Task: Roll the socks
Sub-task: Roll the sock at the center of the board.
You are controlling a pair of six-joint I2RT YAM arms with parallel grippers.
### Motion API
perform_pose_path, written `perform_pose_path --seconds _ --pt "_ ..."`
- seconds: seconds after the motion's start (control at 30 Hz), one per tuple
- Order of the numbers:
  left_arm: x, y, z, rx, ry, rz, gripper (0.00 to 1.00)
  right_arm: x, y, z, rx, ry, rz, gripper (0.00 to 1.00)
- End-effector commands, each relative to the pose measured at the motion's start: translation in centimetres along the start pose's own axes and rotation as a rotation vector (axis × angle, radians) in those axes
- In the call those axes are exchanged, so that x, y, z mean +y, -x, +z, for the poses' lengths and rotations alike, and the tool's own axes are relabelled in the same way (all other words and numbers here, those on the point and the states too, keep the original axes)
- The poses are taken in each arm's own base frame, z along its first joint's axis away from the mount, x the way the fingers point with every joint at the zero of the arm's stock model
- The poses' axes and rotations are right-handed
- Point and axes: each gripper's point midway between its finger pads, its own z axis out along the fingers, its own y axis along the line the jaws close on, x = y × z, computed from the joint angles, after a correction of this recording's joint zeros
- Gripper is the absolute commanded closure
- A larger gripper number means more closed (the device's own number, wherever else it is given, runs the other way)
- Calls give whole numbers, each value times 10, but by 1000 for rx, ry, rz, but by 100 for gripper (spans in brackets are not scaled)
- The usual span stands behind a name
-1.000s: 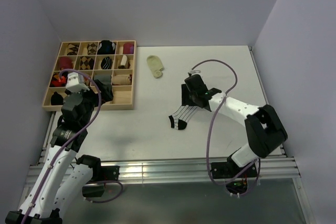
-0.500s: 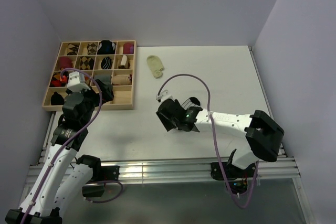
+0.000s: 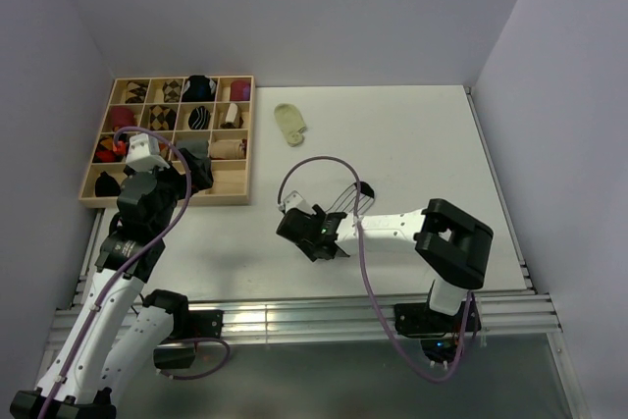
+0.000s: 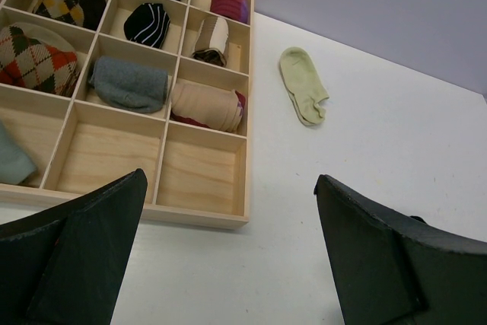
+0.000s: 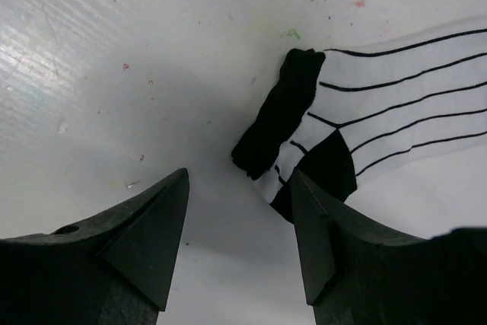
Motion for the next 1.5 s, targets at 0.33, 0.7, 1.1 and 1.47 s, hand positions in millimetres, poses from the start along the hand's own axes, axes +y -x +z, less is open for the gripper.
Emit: perform_pose_path --seconds 0.33,0.7,1.1,1.47 --pt "-6 2 2 -6 -24 2 1 -15 7 12 47 -177 -5 40" --pt "-7 -1 4 10 -30 -1 1 -20 -4 18 126 -251 -12 51" --pt "-13 -9 4 80 -38 -29 1 7 7 19 114 -100 11 100" --pt "-32 -74 11 343 -86 -135 2 48 70 -15 -25 307 182 100"
